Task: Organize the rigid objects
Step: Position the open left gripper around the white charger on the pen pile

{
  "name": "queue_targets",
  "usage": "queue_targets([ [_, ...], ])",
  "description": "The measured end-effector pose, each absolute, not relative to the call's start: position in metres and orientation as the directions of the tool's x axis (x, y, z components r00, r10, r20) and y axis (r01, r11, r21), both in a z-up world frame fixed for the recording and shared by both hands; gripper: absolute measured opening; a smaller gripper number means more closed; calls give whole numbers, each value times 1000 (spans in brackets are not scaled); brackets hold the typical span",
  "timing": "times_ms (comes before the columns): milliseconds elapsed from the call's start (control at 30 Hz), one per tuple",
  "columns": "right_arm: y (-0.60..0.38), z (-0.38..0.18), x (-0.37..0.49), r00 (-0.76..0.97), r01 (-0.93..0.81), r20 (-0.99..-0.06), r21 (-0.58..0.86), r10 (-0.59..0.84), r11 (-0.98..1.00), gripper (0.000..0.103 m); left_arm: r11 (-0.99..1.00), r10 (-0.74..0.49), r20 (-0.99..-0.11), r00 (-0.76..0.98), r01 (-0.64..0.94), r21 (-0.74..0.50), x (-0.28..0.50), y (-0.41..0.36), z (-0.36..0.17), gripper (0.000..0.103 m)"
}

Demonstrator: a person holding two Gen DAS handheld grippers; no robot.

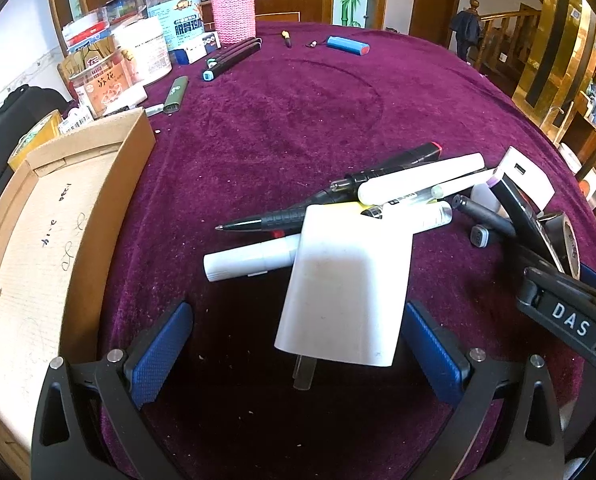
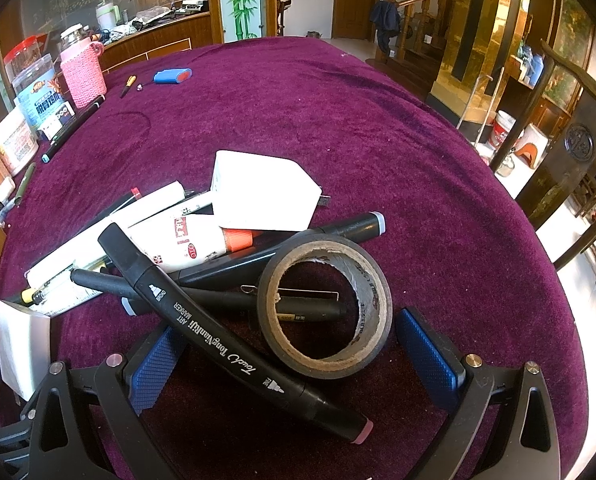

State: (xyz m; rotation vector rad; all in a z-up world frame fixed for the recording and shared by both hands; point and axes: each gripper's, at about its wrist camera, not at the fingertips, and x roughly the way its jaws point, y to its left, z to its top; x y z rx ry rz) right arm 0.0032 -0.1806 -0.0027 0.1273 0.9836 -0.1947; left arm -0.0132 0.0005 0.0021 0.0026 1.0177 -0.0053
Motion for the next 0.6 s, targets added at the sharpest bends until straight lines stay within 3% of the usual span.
queue_targets([
  [300,-185,-2,8,493,148,-868,12,-64,989,102,1000,-5,-850,526,4,-3,-14,0,2,103],
  [400,-188,1,2,479,125,-877,10,-51,992,102,998,-56,-836,545,6,-63,-18,8,6,102],
  [500,-194,20,-18,544,126,-837,17,-54,992,102,987,-110,-780,616,-24,-158,-31,27,24,101],
  [600,-199,60,-45,689,121,-720,7,-79,993,102,981,-95,-665,741,-45,-190,-57,42,61,101],
])
